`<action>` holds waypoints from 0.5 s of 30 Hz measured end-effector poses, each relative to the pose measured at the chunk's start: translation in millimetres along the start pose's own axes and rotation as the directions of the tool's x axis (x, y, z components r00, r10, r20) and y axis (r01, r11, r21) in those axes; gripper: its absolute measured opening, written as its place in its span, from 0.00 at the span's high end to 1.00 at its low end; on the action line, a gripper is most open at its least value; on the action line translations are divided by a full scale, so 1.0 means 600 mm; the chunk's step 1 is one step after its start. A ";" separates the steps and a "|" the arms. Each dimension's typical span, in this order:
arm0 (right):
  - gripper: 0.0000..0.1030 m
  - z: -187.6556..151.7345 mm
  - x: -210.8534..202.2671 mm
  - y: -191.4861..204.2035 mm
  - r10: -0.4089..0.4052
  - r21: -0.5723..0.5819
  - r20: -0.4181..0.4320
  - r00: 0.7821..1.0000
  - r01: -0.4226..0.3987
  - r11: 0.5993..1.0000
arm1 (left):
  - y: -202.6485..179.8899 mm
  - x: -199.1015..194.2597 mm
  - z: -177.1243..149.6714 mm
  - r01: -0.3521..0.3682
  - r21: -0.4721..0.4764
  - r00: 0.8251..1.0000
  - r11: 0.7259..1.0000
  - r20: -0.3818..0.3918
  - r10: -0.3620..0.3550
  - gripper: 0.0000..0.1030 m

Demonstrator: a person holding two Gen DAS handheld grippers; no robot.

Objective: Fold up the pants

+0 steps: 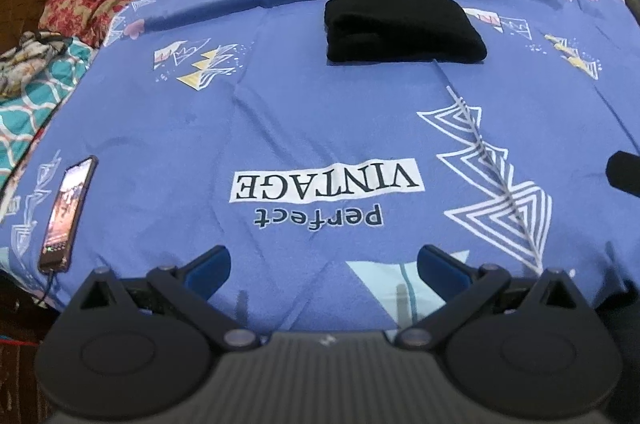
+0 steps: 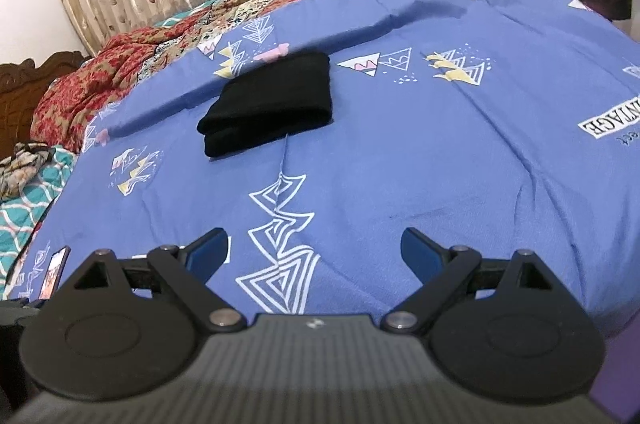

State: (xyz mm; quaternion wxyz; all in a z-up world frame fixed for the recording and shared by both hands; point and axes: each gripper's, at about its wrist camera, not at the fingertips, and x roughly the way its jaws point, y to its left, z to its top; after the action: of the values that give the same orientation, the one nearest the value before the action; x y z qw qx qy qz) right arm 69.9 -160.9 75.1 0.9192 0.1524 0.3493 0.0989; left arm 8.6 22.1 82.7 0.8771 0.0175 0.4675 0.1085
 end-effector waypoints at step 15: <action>0.08 -0.027 0.061 -0.041 0.072 0.098 -0.253 0.965 -0.049 0.994 | -0.018 0.053 -0.016 0.096 -0.023 0.975 0.995 -0.201 -0.099 0.00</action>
State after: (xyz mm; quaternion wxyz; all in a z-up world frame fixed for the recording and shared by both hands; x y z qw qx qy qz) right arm 87.7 -170.1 32.6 0.8549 0.1907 0.4646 0.1299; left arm 19.7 17.7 49.6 0.8296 -0.0223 0.5536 0.0697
